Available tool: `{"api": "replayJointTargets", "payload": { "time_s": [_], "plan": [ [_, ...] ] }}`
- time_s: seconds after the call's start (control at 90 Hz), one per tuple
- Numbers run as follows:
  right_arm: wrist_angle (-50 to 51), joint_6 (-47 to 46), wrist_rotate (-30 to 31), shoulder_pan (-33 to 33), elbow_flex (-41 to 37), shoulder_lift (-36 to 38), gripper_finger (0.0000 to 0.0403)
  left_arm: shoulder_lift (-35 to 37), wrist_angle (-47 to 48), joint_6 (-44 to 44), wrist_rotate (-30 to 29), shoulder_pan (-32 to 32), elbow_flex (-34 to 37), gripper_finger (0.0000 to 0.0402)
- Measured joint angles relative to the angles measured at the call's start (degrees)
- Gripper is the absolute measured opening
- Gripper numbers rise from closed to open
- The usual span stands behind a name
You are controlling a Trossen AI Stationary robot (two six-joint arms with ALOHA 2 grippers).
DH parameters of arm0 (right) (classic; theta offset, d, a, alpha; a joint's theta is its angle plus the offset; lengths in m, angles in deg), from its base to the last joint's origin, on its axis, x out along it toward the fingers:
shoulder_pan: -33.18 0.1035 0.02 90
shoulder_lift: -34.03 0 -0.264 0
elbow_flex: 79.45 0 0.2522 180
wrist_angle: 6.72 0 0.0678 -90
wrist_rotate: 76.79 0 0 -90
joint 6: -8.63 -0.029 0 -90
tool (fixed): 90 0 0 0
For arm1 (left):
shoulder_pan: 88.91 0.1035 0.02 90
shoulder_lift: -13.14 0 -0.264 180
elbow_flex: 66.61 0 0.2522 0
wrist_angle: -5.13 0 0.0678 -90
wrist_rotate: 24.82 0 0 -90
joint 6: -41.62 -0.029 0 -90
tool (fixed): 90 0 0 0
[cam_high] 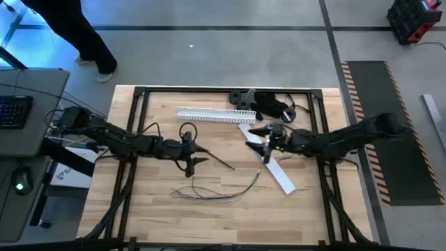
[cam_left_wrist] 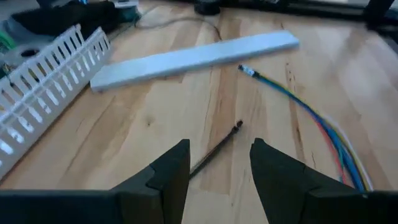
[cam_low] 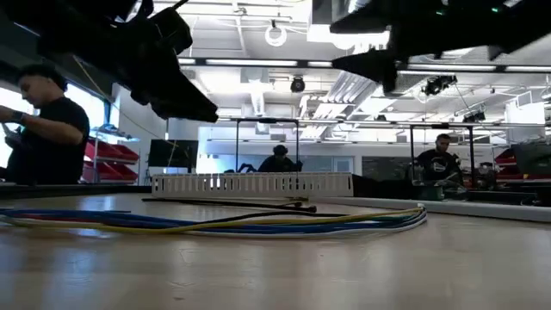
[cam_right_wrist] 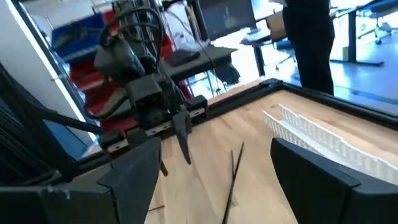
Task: Ziptie cables
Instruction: Wrap the wire cables with the black zip tie
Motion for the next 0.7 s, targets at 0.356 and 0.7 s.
{"api": "replayJointTargets", "payload": {
  "time_s": [0.356, 0.7],
  "plan": [
    [5.0, -1.9, -21.5, 0.0, 16.8, -15.1, 0.0286, 4.2, 14.4, 8.3, -12.3, -6.1, 0.0, 0.0147],
    [61.5, 3.3, -10.7, 3.8, 42.9, -30.9, 0.0286, 5.7, 16.6, 10.0, -17.8, -9.8, 0.0, 0.0147]
  ]
}}
